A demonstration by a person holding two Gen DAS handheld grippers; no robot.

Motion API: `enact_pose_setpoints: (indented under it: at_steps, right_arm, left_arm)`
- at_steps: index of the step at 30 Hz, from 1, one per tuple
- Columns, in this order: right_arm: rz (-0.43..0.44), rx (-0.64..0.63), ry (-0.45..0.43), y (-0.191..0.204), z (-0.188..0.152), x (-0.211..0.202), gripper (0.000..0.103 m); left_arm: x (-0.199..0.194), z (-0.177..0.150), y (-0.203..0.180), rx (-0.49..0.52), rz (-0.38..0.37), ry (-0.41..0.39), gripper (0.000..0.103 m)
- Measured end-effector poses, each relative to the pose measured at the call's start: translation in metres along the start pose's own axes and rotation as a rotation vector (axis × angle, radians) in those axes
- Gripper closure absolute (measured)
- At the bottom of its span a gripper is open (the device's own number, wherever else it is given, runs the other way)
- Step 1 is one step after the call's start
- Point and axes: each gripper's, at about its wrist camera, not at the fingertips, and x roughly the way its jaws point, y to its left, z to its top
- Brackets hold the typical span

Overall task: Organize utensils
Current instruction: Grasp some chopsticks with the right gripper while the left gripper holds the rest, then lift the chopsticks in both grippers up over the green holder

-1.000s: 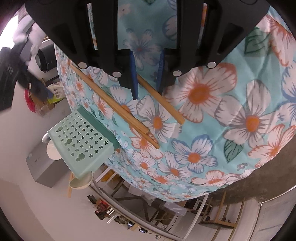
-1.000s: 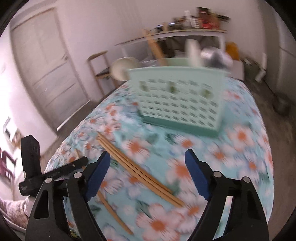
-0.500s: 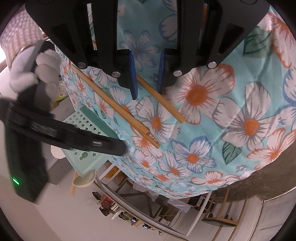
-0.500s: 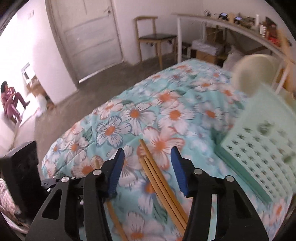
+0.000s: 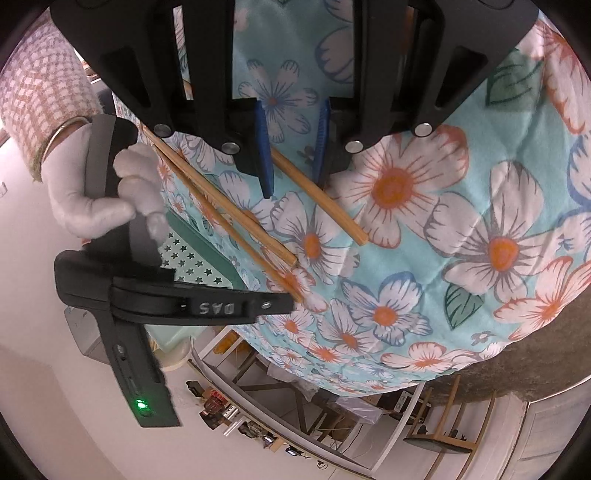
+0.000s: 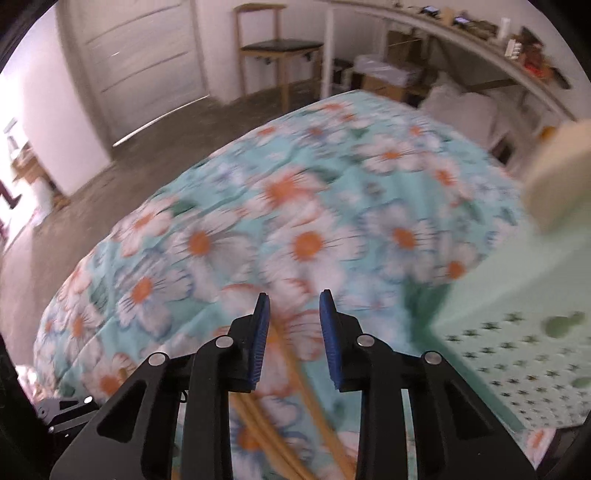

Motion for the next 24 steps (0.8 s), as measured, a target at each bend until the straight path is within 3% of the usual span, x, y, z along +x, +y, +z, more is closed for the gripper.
enact_pose_setpoints:
  at_steps: [7,15,24]
  right_arm:
    - [0.023,0.053,-0.043,-0.026,-0.012,-0.03,0.075]
    - [0.104,-0.047,0.035,-0.013,-0.042,-0.034,0.075]
    - [0.09,-0.117,0.081,-0.004,-0.042,-0.021,0.075]
  left_arm:
    - [0.0,0.0,0.0,-0.002,0.0,0.002,0.082]
    - [0.001,0.0,0.0,-0.002,0.001,0.002,0.082]
    - [0.001,0.001,0.0,-0.002,0.001,0.003,0.082]
